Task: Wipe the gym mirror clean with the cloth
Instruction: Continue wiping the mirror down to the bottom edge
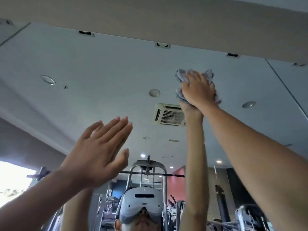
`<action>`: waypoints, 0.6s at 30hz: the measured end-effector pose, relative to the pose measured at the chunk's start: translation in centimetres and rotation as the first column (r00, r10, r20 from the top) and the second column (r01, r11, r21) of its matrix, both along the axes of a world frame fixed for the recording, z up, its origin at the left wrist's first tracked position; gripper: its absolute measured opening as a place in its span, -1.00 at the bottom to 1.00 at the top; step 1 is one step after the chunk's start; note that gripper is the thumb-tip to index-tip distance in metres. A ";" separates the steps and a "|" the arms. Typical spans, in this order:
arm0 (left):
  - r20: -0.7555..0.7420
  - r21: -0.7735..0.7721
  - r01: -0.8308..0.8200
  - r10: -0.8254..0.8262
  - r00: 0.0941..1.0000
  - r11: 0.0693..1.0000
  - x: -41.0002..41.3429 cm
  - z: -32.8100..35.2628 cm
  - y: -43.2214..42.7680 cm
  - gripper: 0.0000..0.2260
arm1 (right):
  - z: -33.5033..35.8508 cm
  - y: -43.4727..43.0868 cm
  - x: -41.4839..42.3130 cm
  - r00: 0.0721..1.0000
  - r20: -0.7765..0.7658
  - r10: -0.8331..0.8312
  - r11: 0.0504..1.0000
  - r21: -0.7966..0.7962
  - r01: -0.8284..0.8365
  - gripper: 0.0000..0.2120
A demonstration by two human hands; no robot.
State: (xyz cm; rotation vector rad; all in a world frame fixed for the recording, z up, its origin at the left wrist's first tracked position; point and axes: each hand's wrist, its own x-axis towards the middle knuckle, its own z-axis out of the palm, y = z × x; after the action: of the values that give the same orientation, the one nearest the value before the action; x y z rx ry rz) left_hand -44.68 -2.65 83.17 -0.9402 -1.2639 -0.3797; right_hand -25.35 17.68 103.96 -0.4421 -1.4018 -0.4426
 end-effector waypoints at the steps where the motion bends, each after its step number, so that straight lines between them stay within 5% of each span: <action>1: -0.002 0.001 0.014 -0.014 1.000 1.000 -0.1 -0.1 0.0 -0.41 | 0.3 -1.7 -1.9 0.998 -0.056 0.003 0.999 -0.049 -0.006 -0.46; 5: -0.022 -0.001 0.051 -0.051 0.998 0.999 -0.4 0.0 -0.2 -0.40 | -3.9 -7.9 -7.6 0.968 0.232 -0.098 0.966 0.256 0.036 -0.41; 9: -0.082 -0.084 0.049 -0.056 0.995 0.995 -2.2 -0.9 -1.8 -0.40 | -7.8 -7.4 -5.0 0.743 0.616 -0.262 0.841 0.524 -0.137 -0.38; 11: -0.125 -0.130 0.029 -0.046 0.991 0.991 -3.3 -1.0 -3.3 -0.40 | -5.8 -5.9 -3.3 0.792 0.567 -0.225 0.854 0.507 -0.120 -0.31; 14: -0.169 -0.188 -0.013 -0.019 0.985 0.982 -5.1 -1.3 -5.7 -0.43 | -2.2 -6.7 -5.3 0.979 0.205 -0.006 0.985 0.172 -0.030 -0.33; 16: -0.148 -0.178 0.008 -0.035 0.988 0.984 -6.5 -2.0 -7.1 -0.44 | -1.2 -10.6 -10.0 0.999 -0.029 0.014 1.000 0.014 -0.013 -0.43; 18: -0.061 -0.111 0.068 -0.075 0.995 0.991 -7.8 -3.0 -8.5 -0.44 | -1.8 -15.0 -14.2 0.999 -0.030 0.027 0.999 0.042 -0.025 -0.48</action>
State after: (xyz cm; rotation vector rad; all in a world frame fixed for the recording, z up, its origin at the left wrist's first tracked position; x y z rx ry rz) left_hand -52.45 -11.11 80.14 -1.0850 -1.2027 -0.3360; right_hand -39.52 2.70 102.14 -0.3951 -1.3648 -0.4414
